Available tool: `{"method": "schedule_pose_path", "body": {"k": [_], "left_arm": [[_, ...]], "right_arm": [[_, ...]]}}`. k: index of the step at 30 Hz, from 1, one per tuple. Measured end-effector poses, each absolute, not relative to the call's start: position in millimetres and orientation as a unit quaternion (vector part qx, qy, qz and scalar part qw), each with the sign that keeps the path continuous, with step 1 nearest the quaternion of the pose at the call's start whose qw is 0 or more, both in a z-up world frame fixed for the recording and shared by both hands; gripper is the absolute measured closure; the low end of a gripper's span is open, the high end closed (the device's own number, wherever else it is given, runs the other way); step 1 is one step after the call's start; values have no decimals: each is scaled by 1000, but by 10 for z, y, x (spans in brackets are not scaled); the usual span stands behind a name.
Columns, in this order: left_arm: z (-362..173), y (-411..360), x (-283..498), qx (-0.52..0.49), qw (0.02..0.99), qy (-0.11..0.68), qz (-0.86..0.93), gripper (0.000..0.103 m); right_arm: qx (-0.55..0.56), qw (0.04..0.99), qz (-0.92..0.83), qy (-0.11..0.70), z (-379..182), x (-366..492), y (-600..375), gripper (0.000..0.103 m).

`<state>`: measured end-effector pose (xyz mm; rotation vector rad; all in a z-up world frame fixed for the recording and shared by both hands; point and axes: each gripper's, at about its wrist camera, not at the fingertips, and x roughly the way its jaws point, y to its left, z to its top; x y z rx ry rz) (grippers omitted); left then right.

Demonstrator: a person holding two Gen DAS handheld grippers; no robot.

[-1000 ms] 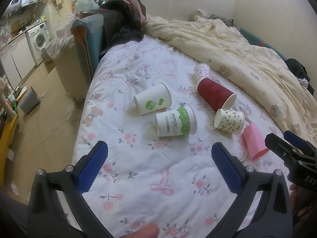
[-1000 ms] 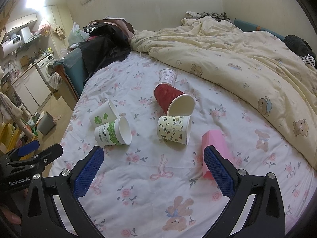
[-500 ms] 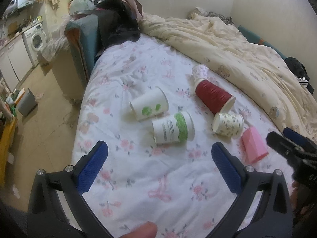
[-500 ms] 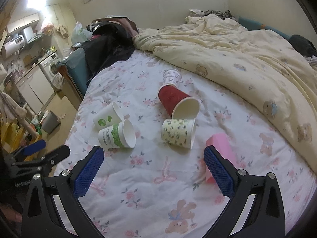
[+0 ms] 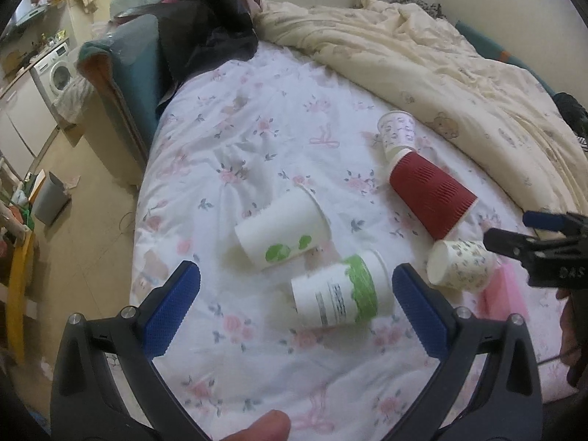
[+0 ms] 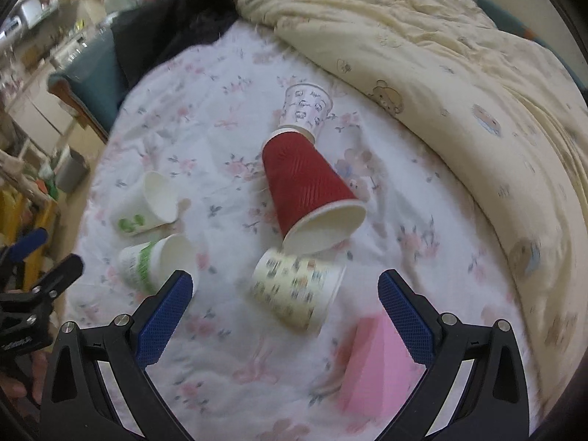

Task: Flip cup upside down
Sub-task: 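Move the right tool to the red ripple cup and close around its body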

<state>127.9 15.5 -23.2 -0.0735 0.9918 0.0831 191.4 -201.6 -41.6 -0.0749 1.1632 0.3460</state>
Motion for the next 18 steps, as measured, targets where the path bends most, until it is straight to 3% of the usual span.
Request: {"method": "schedule_pose_path", "body": {"k": [14,18], "left_arm": [[-639,259,1531,-51,852,520,35,0],[-674,282,1538,-56,846,529,39,0]], "right_arm": [[-130,766,134,615,-1160,2760,-1683,0],[-134,771,136,607,-1200,2809,-1700,14]]}}
